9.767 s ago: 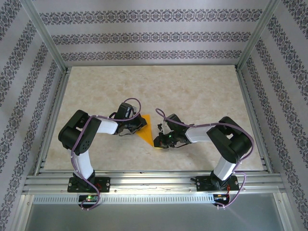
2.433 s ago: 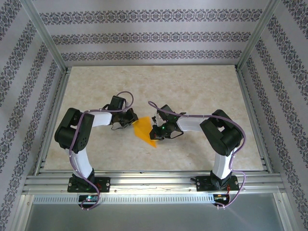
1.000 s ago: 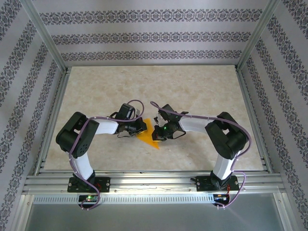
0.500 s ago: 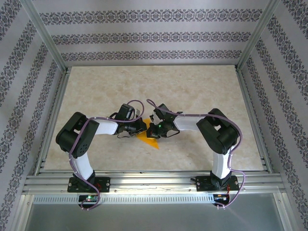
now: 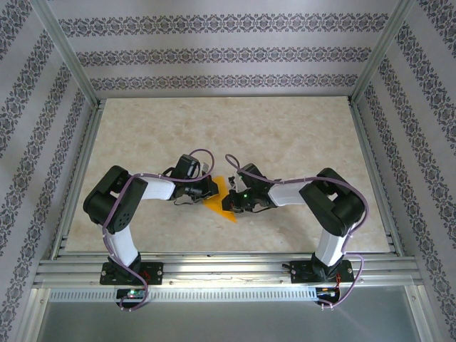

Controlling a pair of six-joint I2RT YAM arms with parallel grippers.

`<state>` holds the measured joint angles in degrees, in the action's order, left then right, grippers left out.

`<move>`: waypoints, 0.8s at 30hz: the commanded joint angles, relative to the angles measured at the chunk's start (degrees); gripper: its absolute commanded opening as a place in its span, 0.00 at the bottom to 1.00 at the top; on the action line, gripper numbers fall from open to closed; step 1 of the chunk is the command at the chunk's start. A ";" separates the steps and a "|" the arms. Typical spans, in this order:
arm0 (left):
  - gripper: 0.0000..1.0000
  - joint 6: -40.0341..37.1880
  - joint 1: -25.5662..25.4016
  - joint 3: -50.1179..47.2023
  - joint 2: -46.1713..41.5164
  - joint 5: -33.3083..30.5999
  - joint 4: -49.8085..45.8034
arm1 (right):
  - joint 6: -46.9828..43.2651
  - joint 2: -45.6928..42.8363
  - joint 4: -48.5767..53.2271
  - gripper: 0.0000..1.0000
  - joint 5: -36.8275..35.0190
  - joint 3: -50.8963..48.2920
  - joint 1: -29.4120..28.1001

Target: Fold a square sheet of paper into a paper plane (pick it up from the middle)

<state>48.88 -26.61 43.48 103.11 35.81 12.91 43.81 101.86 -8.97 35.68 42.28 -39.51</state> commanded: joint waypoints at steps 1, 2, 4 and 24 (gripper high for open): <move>0.00 -0.67 1.29 -2.10 2.50 -6.16 -4.27 | 0.30 -0.60 7.12 0.07 2.35 -3.91 -0.57; 0.00 -0.79 1.25 -2.02 2.47 -6.21 -4.42 | -0.08 -1.06 7.76 0.07 2.30 -4.11 -0.54; 0.00 -0.83 1.25 -2.00 2.48 -6.32 -4.78 | -0.76 -1.87 8.90 0.07 2.23 -4.46 -0.55; 0.00 -1.15 1.48 -1.71 2.35 -6.74 -5.72 | -5.05 -9.30 17.22 0.07 0.22 -12.53 -0.40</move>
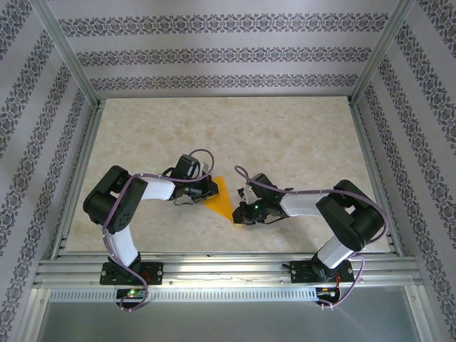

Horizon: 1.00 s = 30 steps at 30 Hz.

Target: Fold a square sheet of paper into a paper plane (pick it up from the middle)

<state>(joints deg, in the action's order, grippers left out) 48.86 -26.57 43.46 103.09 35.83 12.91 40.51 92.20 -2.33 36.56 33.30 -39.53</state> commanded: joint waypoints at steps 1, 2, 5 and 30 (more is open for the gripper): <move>0.00 -1.09 1.43 -1.70 2.38 -6.74 -5.70 | -1.75 0.02 10.79 0.07 -0.86 -3.97 -0.45; 0.00 -1.05 1.43 -1.67 2.46 -6.82 -5.70 | -1.77 -0.45 11.10 0.07 -1.04 -4.16 -0.42; 0.00 -1.06 1.43 -1.59 2.59 -6.68 -5.53 | -2.02 -2.66 12.69 0.07 -1.60 -3.58 -0.38; 0.00 -0.52 1.34 -2.07 1.61 -5.60 -3.75 | 2.38 6.11 9.60 0.05 -1.62 17.56 0.38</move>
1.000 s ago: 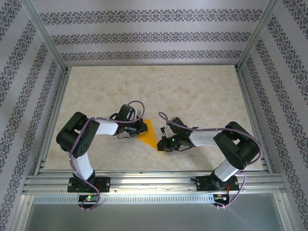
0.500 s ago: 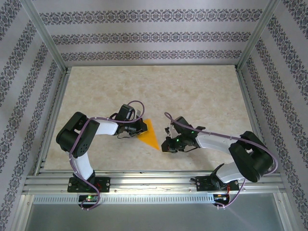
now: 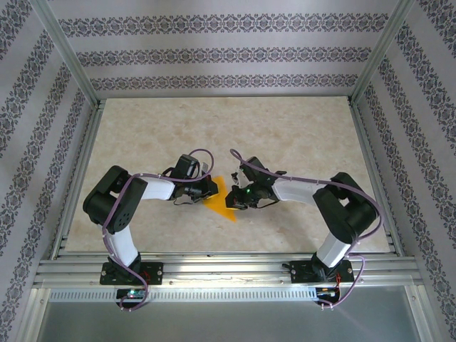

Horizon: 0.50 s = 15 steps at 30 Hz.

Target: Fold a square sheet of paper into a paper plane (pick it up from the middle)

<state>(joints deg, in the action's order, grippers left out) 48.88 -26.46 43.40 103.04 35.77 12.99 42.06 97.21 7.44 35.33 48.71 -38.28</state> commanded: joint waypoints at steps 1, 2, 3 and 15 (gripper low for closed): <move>0.00 -0.41 1.23 -1.92 1.80 -5.45 -3.71 | 1.44 1.42 -0.95 0.05 -0.50 2.34 -0.97; 0.00 -0.27 1.23 -1.96 1.91 -5.44 -3.47 | 1.99 1.86 -1.88 0.04 -0.31 2.49 -1.06; 0.00 -0.13 1.23 -1.99 1.95 -5.29 -3.25 | 2.14 2.31 -2.26 0.04 -0.27 2.68 -1.16; 0.00 -0.56 1.21 -1.93 1.55 -5.09 -3.69 | 1.15 6.35 -0.63 0.05 -2.68 2.24 0.02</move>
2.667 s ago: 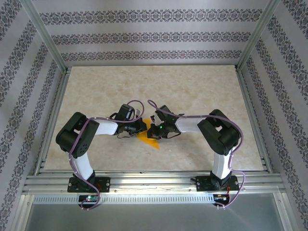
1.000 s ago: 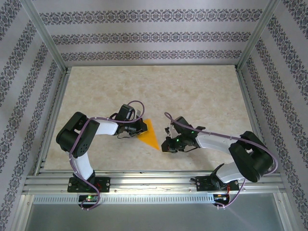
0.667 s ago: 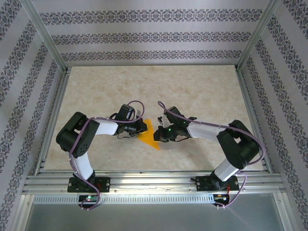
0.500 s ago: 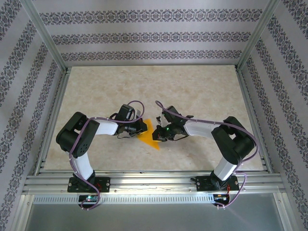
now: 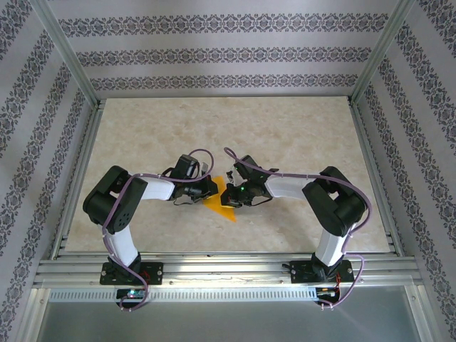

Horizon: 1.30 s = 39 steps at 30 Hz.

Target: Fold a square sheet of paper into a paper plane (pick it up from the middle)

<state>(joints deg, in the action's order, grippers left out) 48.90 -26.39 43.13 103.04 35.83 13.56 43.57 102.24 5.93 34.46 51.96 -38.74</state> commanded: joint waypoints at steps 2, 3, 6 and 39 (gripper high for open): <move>0.00 -0.58 1.12 -1.69 1.24 -5.25 -4.42 | -1.42 2.46 2.91 0.05 -2.76 -2.44 0.53; 0.00 -0.53 1.17 -1.82 1.02 -5.31 -4.34 | -1.32 2.74 2.02 0.05 -2.65 -3.83 0.56; 0.00 -0.56 1.17 -1.36 0.84 -5.01 -4.58 | -1.07 2.54 1.12 0.04 -3.01 -7.20 0.77; 0.04 0.54 2.57 -0.80 1.99 -4.22 -2.27 | -2.22 3.32 1.36 0.01 -4.22 -10.18 1.40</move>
<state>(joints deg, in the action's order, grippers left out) 50.00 -27.99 42.68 102.52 36.34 12.93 43.09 102.56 -2.13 35.44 45.34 -37.60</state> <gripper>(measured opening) 0.043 0.044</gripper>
